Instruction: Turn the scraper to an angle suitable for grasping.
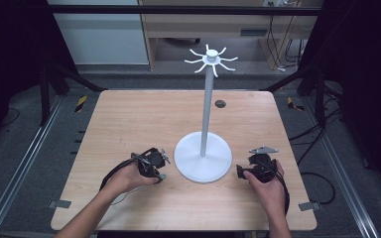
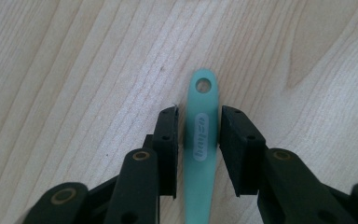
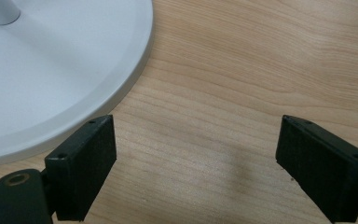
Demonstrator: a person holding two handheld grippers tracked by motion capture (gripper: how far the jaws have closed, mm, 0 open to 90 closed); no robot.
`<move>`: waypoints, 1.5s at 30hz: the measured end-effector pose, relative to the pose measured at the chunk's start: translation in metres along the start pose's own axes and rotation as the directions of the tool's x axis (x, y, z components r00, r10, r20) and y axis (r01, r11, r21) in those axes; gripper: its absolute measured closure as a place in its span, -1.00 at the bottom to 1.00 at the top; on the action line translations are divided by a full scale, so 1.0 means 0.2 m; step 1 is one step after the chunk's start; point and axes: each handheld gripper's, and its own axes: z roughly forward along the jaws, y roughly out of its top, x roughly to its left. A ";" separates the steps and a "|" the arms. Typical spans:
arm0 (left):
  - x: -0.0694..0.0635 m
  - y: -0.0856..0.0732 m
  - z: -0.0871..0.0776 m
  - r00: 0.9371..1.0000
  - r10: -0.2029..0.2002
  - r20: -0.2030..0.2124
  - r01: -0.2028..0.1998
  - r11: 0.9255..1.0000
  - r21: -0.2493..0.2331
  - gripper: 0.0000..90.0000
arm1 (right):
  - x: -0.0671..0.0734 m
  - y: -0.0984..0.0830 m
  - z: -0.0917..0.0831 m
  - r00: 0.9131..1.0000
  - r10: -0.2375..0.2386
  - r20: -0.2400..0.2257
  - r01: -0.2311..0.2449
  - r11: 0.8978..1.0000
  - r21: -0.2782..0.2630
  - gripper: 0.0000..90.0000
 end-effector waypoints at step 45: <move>0.01 -0.24 -0.62 0.992 -0.077 -0.103 0.032 0.922 -0.386 0.64 | 0.01 0.00 0.00 1.000 -0.010 0.006 0.010 1.000 0.009 -0.72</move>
